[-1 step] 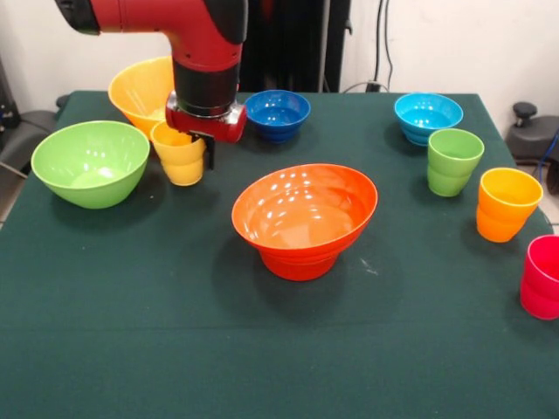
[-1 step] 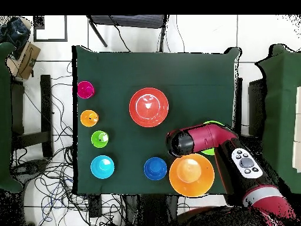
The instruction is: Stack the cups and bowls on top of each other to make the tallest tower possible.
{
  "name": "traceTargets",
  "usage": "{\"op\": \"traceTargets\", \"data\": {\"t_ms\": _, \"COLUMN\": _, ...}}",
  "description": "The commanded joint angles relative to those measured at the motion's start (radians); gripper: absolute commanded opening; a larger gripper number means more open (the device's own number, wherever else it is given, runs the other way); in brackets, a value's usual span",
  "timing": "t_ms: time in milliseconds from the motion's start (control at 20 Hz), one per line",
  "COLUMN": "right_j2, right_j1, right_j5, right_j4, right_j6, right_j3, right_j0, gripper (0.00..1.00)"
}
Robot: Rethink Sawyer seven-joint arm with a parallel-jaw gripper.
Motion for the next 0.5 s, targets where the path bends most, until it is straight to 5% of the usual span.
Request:
{"op": "traceTargets", "data": {"t_ms": 50, "right_j2": 0.022, "right_j1": -0.082, "right_j5": -0.008, "right_j4": 0.015, "right_j6": -0.083, "right_j3": 0.060, "right_j0": 0.005, "gripper": 0.00}}
{"op": "traceTargets", "data": {"t_ms": 500, "right_j2": 0.071, "right_j1": -0.249, "right_j5": 0.042, "right_j4": 0.107, "right_j6": -0.154, "right_j3": 0.178, "right_j0": -0.032, "gripper": 0.00}}
